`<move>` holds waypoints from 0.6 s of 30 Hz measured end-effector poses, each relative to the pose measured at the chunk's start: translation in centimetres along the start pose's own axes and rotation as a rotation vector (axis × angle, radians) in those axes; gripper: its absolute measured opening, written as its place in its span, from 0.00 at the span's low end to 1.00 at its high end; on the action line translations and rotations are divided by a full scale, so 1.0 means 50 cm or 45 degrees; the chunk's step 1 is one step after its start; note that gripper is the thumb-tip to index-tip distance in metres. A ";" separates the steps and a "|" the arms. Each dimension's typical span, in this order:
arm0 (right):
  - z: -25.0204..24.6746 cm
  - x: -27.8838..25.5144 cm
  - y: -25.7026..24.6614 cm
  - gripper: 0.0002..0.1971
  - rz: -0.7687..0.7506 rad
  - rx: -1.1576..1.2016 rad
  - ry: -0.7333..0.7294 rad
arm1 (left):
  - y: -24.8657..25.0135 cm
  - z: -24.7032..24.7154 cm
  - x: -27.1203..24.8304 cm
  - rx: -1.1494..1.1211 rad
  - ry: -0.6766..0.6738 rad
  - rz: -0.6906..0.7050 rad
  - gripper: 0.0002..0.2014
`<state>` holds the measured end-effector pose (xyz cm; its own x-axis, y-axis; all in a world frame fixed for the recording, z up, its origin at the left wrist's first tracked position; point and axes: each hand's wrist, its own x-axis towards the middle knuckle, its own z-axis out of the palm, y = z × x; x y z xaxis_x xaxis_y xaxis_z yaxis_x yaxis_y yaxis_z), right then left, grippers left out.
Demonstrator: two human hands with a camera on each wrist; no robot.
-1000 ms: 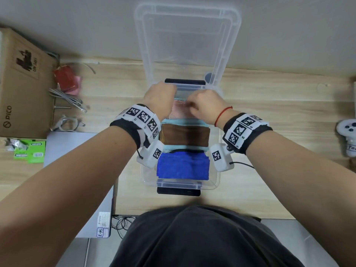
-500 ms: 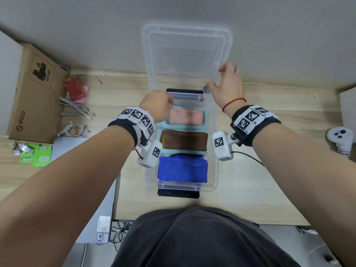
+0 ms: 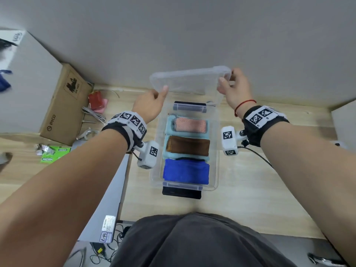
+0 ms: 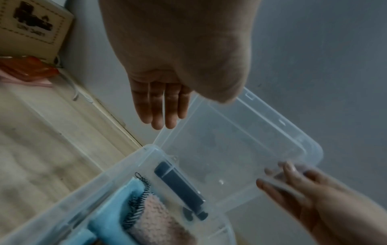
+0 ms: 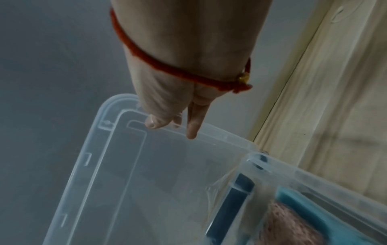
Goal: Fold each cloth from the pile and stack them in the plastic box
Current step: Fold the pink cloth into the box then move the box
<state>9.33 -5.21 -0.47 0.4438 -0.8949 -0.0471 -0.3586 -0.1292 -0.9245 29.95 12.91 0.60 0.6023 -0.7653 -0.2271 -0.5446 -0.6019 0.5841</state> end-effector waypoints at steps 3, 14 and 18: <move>-0.020 -0.054 0.004 0.05 -0.089 0.005 -0.012 | 0.032 -0.017 -0.033 -0.575 0.077 -0.253 0.46; -0.115 -0.261 0.064 0.26 -0.187 -0.317 -0.367 | 0.056 0.031 -0.220 -0.908 0.012 -0.541 0.17; -0.110 -0.326 0.089 0.30 -0.062 -0.316 -0.453 | 0.010 0.069 -0.306 -0.713 -0.028 -0.644 0.15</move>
<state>-4.01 6.47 -1.74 0.7048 -0.6880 -0.1729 -0.4976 -0.3057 -0.8118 18.46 23.55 1.69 0.6851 -0.4342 -0.5849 0.1770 -0.6797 0.7119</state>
